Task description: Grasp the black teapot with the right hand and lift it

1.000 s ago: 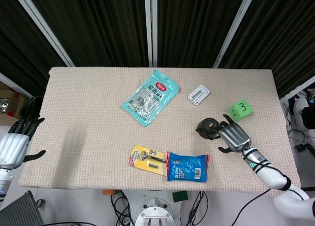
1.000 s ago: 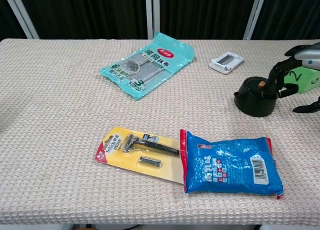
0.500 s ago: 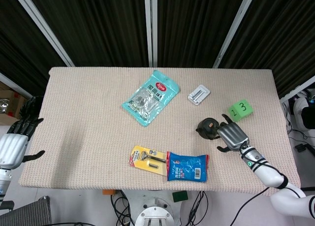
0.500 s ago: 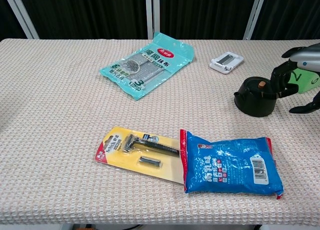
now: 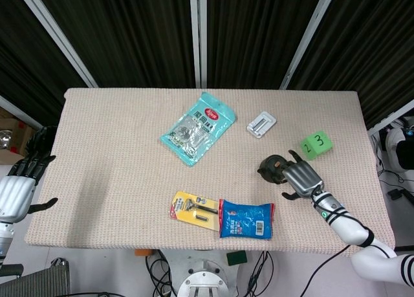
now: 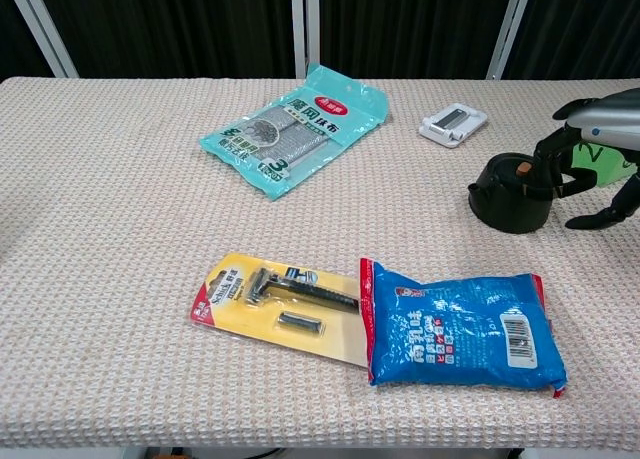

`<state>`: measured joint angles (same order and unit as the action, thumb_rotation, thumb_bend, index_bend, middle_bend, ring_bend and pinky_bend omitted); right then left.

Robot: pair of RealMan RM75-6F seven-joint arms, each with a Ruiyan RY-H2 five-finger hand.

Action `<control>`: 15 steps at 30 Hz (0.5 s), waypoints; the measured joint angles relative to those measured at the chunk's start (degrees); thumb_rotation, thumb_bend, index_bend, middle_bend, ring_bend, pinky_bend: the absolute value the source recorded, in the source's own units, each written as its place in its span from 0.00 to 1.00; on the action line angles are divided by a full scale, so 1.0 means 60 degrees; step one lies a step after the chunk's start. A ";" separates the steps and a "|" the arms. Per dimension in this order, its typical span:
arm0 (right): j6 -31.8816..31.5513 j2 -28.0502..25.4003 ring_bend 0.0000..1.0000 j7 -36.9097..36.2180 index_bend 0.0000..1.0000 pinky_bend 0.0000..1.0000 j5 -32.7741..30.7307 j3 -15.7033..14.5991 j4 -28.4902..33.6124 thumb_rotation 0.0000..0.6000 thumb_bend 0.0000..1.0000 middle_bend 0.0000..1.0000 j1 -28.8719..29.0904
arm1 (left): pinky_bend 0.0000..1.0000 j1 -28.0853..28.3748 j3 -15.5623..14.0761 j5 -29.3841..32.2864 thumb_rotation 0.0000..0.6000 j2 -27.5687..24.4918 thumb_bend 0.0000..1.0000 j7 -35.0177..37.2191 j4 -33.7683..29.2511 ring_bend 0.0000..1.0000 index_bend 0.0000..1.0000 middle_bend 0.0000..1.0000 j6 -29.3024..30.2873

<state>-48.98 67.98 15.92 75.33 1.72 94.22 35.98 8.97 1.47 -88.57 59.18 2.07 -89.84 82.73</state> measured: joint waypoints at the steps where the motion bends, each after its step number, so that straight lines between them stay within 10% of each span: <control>1: 0.0023 0.0010 0.34 -0.0008 0.46 0.00 0.0006 -0.0001 -0.0008 0.90 0.20 0.42 0.0014 | 0.17 0.0001 0.0002 0.0004 1.00 -0.0001 0.00 -0.0003 -0.0005 0.04 0.13 0.10 -0.0001; 15: 0.0369 0.0035 0.40 0.0058 0.54 0.00 -0.0300 -0.0104 0.0005 0.90 0.20 0.49 0.0138 | 0.17 0.0037 -0.0206 -0.0405 1.00 -0.0173 0.00 0.0545 -0.0111 0.04 0.13 0.10 -0.0255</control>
<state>-46.77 68.19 16.27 73.53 1.10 94.25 36.81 9.19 0.23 -91.00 58.14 5.33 -90.51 81.20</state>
